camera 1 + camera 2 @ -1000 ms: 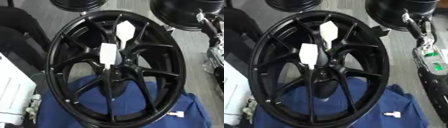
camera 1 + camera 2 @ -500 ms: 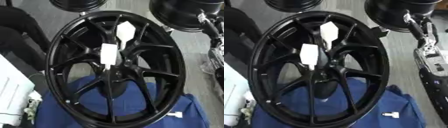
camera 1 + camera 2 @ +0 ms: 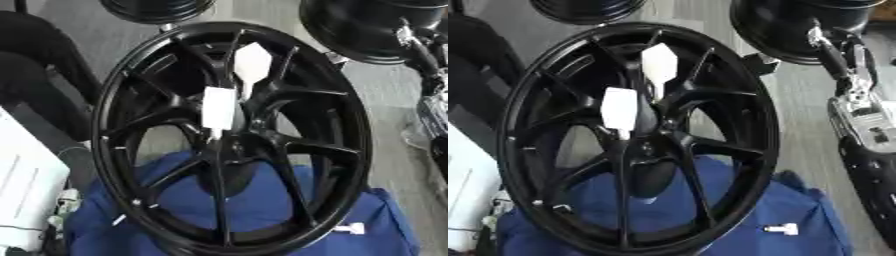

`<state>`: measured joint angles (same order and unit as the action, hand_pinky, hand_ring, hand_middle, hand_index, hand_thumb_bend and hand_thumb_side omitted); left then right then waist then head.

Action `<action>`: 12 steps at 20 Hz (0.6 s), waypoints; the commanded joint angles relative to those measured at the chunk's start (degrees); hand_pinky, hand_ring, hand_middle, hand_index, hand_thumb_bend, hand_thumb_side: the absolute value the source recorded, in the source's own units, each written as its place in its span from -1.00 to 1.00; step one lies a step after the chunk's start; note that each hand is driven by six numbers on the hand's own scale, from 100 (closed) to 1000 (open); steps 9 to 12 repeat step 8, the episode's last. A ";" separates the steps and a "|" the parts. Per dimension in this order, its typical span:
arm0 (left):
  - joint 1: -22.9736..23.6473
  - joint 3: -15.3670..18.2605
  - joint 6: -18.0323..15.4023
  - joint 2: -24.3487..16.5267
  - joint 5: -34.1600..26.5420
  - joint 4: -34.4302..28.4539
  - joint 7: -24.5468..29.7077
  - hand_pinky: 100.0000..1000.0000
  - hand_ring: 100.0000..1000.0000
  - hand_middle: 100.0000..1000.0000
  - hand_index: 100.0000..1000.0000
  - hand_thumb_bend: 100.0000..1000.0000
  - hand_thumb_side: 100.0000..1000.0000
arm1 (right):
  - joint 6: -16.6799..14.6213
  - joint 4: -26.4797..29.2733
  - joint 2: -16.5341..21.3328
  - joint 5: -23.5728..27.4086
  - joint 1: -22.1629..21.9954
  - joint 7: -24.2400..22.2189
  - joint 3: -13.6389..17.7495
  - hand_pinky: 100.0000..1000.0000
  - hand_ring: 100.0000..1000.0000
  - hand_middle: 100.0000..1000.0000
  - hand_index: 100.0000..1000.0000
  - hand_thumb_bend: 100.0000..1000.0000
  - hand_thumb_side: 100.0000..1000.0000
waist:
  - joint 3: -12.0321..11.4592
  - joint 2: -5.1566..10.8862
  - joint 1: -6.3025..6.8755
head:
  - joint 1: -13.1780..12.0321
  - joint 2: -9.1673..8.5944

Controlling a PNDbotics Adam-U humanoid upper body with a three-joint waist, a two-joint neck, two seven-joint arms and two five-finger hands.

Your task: Pull the pin out of the wheel hub.

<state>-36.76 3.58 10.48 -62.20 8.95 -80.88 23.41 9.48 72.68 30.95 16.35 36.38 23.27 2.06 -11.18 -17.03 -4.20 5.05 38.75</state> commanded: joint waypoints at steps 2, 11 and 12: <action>1.63 2.29 4.27 1.82 -5.82 -3.62 -19.46 0.55 0.45 0.33 0.40 -0.61 0.08 | -0.08 1.86 0.78 0.16 1.29 0.39 0.34 0.68 0.40 0.26 0.68 -0.32 -0.06 | 0.10 1.66 0.17 | -0.86 0.38; 5.47 3.08 5.20 9.00 -17.87 -7.19 -40.36 0.52 0.42 0.33 0.41 -0.66 0.40 | -0.51 2.87 -0.22 0.38 1.93 0.64 0.41 0.68 0.42 0.27 0.70 -0.29 -0.10 | 0.10 1.93 -0.09 | -1.80 0.57; 5.47 3.08 5.20 9.00 -17.87 -7.19 -40.36 0.52 0.42 0.33 0.41 -0.66 0.40 | -0.51 2.87 -0.22 0.38 1.93 0.64 0.41 0.68 0.42 0.27 0.70 -0.29 -0.10 | 0.10 1.93 -0.09 | -1.80 0.57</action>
